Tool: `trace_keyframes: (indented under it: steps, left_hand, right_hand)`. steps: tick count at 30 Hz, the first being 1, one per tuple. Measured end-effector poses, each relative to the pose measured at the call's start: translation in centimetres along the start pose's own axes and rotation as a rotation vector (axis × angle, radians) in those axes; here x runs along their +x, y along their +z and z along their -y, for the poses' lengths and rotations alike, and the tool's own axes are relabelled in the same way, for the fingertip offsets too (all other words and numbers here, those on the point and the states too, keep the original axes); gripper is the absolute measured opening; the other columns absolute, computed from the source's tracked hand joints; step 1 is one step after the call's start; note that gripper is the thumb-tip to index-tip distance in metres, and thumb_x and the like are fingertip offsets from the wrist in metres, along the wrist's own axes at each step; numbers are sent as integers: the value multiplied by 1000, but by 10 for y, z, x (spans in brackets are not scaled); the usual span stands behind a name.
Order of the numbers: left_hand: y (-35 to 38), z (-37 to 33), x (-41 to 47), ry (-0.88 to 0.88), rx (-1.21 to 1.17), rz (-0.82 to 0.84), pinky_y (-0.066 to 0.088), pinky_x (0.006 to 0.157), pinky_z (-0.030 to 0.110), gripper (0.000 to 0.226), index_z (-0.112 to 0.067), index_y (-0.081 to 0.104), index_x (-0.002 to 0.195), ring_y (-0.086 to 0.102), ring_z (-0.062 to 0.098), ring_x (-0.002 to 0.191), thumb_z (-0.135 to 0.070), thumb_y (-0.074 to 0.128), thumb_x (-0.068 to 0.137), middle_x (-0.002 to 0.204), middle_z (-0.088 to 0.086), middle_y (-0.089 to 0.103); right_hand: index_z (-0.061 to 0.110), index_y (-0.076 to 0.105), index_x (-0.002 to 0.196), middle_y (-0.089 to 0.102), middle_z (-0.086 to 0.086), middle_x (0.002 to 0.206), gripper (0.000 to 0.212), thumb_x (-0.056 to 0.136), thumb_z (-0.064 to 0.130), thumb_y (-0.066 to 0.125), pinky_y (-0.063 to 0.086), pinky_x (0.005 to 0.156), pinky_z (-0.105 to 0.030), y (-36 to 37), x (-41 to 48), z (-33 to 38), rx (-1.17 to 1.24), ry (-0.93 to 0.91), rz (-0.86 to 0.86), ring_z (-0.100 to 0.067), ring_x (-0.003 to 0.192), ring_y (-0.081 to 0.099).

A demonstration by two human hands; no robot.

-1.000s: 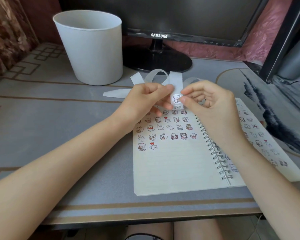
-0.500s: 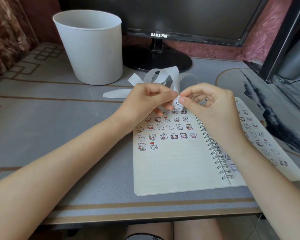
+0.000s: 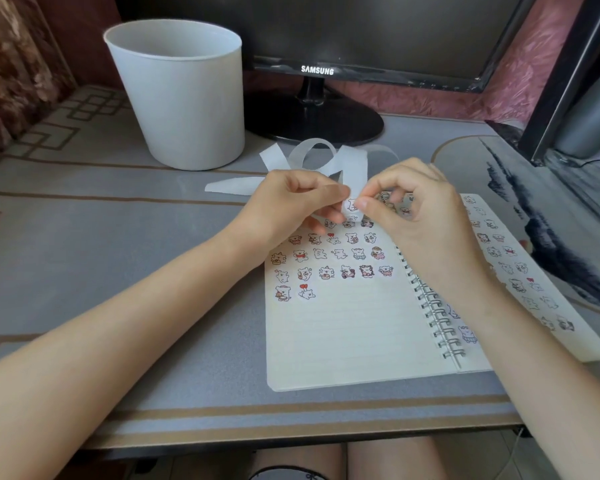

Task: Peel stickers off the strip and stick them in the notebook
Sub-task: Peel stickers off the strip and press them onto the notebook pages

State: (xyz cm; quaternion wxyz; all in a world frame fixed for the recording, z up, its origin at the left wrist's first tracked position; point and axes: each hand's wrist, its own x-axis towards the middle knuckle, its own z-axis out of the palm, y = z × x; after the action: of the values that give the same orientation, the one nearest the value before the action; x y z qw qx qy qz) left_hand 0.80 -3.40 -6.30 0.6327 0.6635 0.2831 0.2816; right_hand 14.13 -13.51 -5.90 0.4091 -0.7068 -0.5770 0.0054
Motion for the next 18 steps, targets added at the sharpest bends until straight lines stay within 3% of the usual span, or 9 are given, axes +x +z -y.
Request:
trace_keyframes:
  steps: [2,4,7,12,18]
  left_hand:
    - [-1,0,1,-16,-7,-11,46,48,13,13,-2,68,82,65,4,59,-12,63,89,71,1,66]
    - [-2,1,2,-26,-4,-27,47,49,13,19,6,68,92,65,4,59,-12,63,89,77,6,66]
    - [-2,2,2,-38,12,-36,49,51,14,24,10,66,96,65,5,59,-12,62,89,80,9,67]
    - [-3,3,2,-41,23,-22,47,49,15,18,-6,64,73,66,6,61,-13,64,89,64,-4,63]
    - [-2,2,2,-41,19,-16,47,49,14,18,-9,63,72,66,6,61,-14,64,89,58,-8,62]
  right_hand:
    - [17,68,84,56,6,93,6,84,23,69,37,86,-20,-1,-2,4,-49,-102,-27,-14,94,48]
    - [14,66,84,57,7,89,7,86,20,68,38,83,-21,-4,-4,11,-13,-152,-27,-4,90,51]
    - [15,67,78,66,8,74,6,81,16,72,40,65,-13,-12,-8,25,246,42,113,3,68,55]
    - [9,70,76,70,-2,71,5,77,4,73,47,59,-12,-16,-18,32,422,359,498,-2,60,58]
    - [11,72,75,70,-2,69,6,73,13,77,44,55,-12,-9,-24,28,373,444,520,-3,60,59]
